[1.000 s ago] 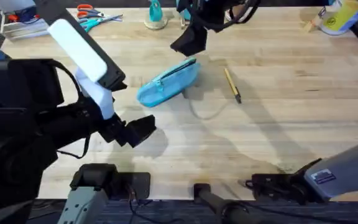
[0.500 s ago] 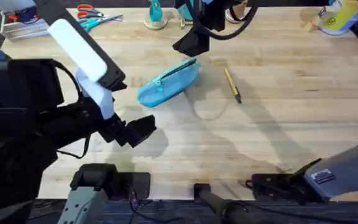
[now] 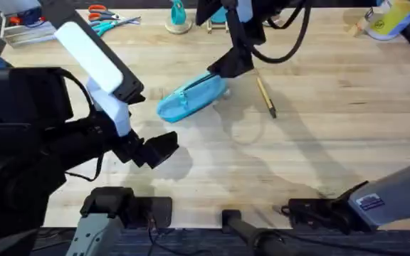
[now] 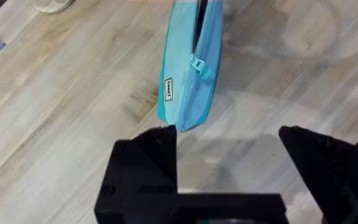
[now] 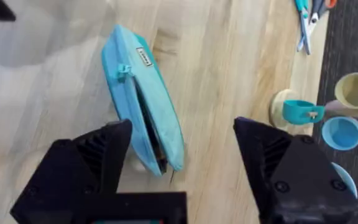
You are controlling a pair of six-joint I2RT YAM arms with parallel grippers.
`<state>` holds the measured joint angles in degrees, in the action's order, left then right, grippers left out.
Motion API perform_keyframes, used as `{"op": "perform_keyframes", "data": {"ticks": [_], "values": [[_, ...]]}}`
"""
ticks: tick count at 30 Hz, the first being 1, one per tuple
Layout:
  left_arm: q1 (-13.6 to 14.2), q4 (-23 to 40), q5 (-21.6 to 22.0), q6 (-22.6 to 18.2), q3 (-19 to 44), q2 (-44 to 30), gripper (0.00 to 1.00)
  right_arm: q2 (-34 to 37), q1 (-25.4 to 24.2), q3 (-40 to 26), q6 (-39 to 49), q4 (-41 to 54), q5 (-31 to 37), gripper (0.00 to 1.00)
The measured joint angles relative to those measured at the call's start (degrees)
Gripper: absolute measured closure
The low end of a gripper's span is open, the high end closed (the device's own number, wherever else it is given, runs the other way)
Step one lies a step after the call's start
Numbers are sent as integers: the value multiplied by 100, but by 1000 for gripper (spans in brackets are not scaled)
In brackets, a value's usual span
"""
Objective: Unzip the bag, pick up the pens from the table one at a time and place them inside, then zip the bag closed.
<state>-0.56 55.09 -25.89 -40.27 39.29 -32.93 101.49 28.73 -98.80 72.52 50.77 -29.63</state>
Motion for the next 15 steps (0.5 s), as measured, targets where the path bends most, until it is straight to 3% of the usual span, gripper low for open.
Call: {"op": "perform_keyframes", "data": {"ticks": [4,7,12,15], "values": [[0,0,0,0,0,-1,6,-1,-4,0,176,97,-21,96],[0,0,0,0,0,-1,8,-1,-4,0,256,144,-21,224],[0,0,0,0,0,-2,7,0,-4,-2,300,159,-20,600],[0,0,0,1,0,-2,6,0,-4,-2,313,159,-22,896]]}}
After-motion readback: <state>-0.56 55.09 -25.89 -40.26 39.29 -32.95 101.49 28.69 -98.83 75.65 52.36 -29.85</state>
